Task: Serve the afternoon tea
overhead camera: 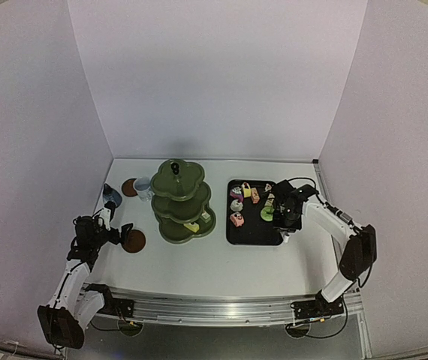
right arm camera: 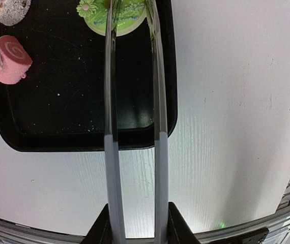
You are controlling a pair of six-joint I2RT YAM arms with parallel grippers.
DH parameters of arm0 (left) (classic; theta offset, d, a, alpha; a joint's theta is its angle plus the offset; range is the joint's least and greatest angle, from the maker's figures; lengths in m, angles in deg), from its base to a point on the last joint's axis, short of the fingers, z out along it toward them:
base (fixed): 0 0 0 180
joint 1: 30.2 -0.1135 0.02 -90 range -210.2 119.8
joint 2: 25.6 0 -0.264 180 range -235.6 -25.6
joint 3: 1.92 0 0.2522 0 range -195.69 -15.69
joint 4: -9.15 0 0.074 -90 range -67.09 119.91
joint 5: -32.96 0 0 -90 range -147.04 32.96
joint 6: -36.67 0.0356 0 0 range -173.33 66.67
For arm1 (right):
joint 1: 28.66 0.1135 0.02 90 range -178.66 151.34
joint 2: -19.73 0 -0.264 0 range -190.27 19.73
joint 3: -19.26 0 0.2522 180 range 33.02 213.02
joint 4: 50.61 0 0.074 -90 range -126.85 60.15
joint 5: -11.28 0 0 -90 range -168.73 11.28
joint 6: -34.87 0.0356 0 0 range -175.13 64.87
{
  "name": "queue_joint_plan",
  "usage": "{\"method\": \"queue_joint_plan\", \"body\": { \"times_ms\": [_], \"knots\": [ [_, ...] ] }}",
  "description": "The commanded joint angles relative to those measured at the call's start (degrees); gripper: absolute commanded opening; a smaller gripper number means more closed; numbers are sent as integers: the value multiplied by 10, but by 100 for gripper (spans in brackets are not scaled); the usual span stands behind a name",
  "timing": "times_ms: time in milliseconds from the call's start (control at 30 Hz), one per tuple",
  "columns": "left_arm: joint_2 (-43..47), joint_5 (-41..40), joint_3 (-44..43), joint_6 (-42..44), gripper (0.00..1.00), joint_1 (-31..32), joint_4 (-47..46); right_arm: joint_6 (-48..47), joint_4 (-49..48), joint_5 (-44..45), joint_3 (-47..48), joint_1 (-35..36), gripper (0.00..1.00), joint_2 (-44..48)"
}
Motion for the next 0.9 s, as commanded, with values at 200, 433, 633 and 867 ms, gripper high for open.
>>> {"method": "queue_joint_plan", "body": {
  "times_ms": [200, 433, 633, 867],
  "knots": [
    [7, 3, 4, 12, 100, -4, -12, -6, -6, -31, 16, -3, 17, -26],
    [8, 3, 6, 12, 100, -4, -15, -11, -4, -37, 8, -3, 0, 7],
    [9, 3, 6, 13, 100, -4, -19, -11, -4, -52, 1, -2, 0, 45],
    [8, 2, 4, 12, 100, -4, -18, -5, -5, -51, -15, 0, 0, 76]
  ]
}}
